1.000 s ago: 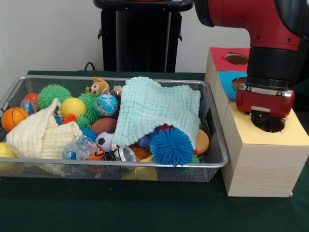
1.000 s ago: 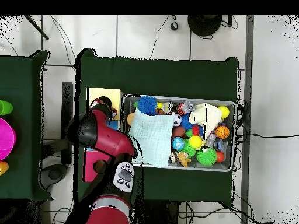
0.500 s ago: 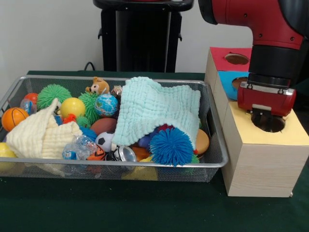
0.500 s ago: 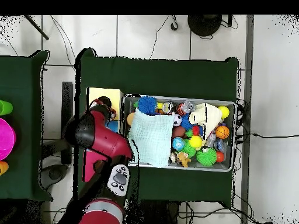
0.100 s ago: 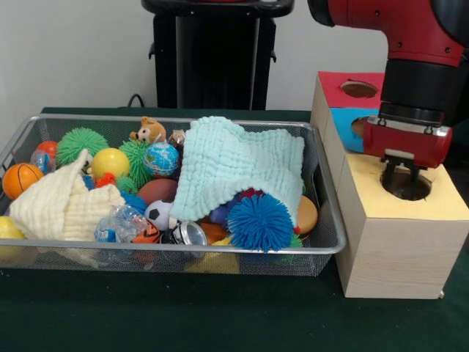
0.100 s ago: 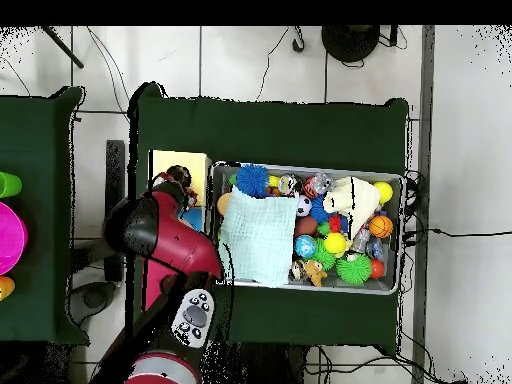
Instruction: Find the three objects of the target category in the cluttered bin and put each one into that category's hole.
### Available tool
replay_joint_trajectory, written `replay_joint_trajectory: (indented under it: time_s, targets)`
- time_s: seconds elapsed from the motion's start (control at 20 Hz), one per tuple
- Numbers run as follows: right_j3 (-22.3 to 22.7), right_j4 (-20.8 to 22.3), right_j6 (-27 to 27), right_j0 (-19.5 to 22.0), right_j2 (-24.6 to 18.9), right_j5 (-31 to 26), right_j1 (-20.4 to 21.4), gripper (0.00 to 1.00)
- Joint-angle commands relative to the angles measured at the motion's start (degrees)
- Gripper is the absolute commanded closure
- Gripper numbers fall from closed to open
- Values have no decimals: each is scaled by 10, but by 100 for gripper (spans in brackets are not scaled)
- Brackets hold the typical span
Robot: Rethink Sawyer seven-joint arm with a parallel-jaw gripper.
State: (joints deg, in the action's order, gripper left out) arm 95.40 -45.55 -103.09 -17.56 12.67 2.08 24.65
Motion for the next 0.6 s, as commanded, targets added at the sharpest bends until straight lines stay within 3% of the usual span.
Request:
replay_joint_trajectory:
  time_s: [0.05, 0.4, 0.6]
  targets:
    - [32, -23, -148, 19, -26, -93, -5, 0]
    - [39, -27, -152, 27, -43, -90, 2, 0]
    - [32, -31, -155, 11, -22, -98, -6, 0]
